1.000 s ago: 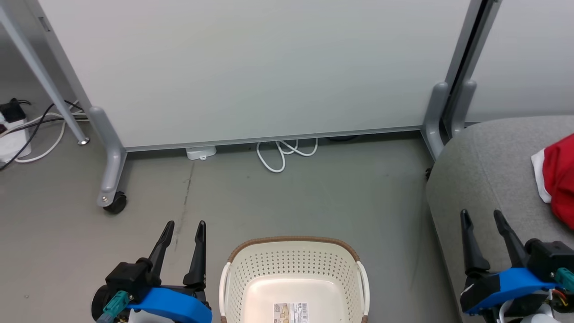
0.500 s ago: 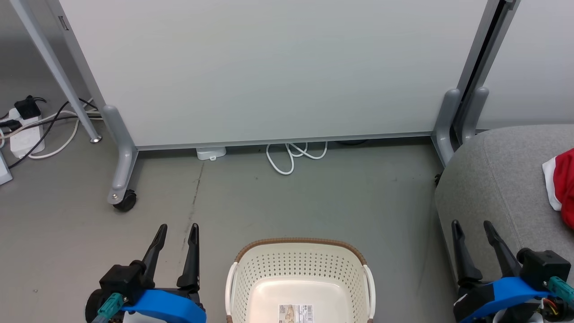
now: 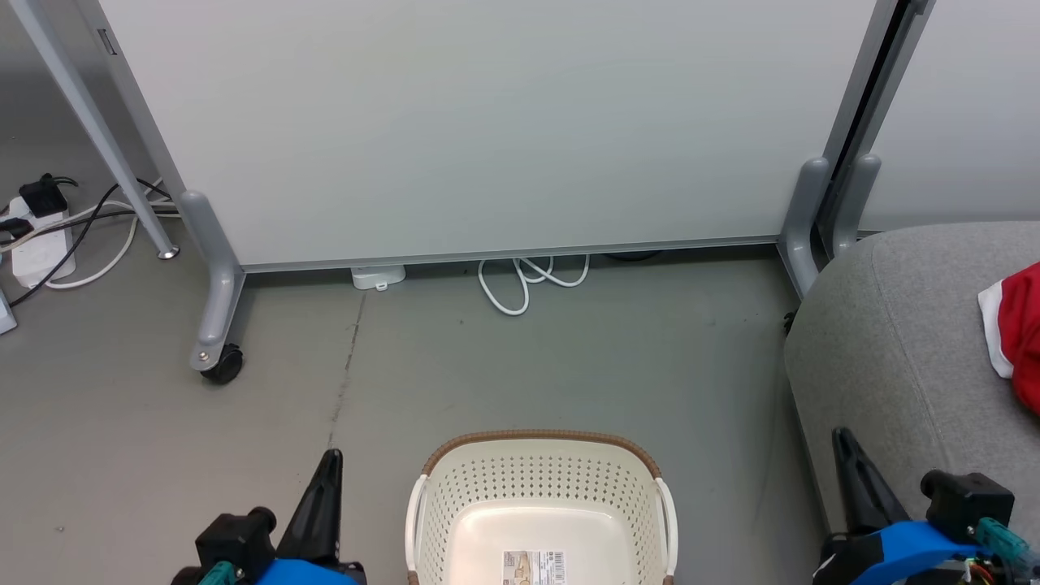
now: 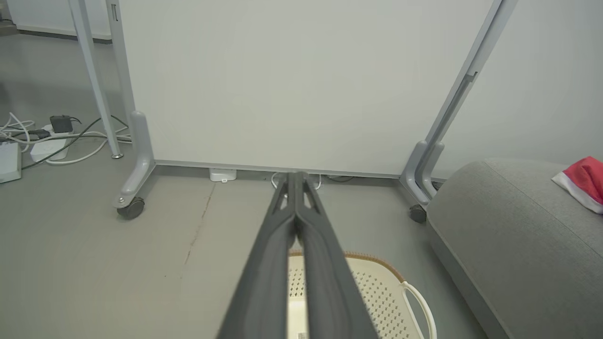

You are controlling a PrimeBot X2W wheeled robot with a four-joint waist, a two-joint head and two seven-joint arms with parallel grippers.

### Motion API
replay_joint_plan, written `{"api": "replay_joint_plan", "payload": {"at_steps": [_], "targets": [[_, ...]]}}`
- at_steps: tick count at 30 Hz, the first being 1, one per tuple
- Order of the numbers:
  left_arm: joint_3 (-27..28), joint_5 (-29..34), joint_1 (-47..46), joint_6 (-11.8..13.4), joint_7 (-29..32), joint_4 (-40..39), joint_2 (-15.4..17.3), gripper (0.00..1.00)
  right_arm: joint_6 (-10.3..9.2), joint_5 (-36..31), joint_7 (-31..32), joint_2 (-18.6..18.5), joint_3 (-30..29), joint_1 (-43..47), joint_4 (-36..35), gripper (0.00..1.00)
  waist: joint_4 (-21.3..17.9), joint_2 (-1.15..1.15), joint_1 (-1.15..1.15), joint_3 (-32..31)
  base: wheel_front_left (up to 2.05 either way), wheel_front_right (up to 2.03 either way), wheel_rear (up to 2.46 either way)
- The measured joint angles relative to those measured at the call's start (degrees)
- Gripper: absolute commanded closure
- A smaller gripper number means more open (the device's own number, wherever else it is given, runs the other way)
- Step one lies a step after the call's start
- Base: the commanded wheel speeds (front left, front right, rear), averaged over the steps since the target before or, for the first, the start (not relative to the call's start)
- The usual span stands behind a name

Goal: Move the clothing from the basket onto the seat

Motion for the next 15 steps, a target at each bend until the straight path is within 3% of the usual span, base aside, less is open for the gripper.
{"api": "replay_joint_plan", "payload": {"at_steps": [5, 15], "targets": [[0.1, -0.7, 2.2, 0.0, 0.3, 2.1, -0.4, 1.0, 0.0, 0.8, 0.5, 0.3, 0.0, 1.1, 2.3, 1.0, -0.1, 0.0, 0.0, 0.0, 0.0, 0.0, 0.0], [2.0, -10.4, 2.1, 0.0, 3.0, 1.0, -0.7, 1.0, 0.0, 11.3, 2.3, 0.3, -0.2, 1.1, 2.2, 1.0, -0.5, 0.0, 0.0, 0.1, 0.0, 0.0, 0.0]]}}
